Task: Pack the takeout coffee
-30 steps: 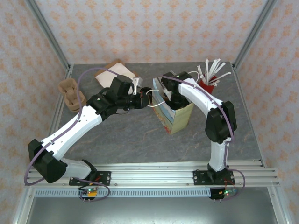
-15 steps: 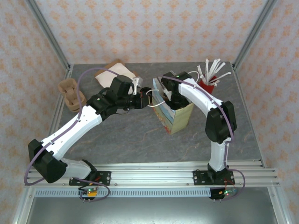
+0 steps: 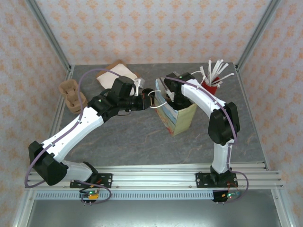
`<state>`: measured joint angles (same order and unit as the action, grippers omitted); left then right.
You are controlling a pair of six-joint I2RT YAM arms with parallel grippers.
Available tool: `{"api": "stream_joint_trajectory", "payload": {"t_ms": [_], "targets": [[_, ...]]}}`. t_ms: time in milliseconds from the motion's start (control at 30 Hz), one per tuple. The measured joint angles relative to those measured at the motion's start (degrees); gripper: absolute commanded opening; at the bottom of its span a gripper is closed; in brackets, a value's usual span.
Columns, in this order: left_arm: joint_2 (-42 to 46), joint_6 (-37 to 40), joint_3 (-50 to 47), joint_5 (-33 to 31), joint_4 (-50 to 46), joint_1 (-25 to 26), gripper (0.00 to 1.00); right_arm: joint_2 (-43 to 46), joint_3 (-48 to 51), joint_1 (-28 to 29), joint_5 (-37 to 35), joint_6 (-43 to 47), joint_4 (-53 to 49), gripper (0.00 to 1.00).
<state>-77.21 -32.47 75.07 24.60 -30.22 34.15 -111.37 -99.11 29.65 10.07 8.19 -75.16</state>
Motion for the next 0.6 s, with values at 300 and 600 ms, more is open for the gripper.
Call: {"api": "stream_joint_trajectory", "payload": {"t_ms": [300, 600], "targets": [[0.0, 0.0, 0.0, 0.0, 0.0, 0.0, 0.09, 0.0, -0.3, 0.0, 0.0, -0.4, 0.0, 0.8], [0.0, 0.0, 0.0, 0.0, 0.0, 0.0, 0.09, 0.0, -0.5, 0.0, 0.0, -1.0, 0.0, 0.91]]}}
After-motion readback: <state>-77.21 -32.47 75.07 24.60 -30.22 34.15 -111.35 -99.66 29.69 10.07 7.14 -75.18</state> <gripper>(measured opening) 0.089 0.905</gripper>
